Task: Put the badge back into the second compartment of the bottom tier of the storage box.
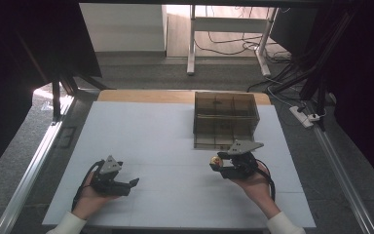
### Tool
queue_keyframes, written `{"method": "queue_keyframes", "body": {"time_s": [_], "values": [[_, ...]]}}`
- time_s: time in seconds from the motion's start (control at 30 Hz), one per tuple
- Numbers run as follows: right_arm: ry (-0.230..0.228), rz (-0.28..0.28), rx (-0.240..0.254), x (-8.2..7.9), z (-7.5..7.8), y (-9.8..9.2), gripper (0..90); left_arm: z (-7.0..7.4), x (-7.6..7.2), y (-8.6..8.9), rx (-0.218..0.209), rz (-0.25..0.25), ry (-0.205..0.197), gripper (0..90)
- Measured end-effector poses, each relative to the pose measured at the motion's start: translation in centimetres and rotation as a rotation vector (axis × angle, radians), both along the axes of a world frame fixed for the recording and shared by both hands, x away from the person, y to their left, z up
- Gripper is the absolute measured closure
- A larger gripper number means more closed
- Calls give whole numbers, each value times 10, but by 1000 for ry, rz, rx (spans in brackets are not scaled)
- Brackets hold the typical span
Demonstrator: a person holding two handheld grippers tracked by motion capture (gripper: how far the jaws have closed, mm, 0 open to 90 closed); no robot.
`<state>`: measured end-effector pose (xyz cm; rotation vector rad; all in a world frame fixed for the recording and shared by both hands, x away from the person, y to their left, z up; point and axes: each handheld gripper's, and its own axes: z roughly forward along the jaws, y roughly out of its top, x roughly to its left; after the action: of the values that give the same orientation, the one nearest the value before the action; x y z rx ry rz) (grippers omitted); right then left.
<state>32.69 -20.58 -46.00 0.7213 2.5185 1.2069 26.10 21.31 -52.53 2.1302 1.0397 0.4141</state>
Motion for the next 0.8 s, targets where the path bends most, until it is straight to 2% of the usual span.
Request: {"method": "queue_keyframes", "body": {"time_s": [0.1, 0.4, 0.8], "values": [[-9, 1, 6, -1, 3, -1, 472, 0, 0, 0, 1, -1, 1, 119], [-44, -24, 68, -2, 19, -13, 471, 0, 0, 0, 2, 0, 0, 119], [-66, -51, 91, -2, 28, -22, 472, -1, 0, -1, 4, 0, 1, 118]]}}
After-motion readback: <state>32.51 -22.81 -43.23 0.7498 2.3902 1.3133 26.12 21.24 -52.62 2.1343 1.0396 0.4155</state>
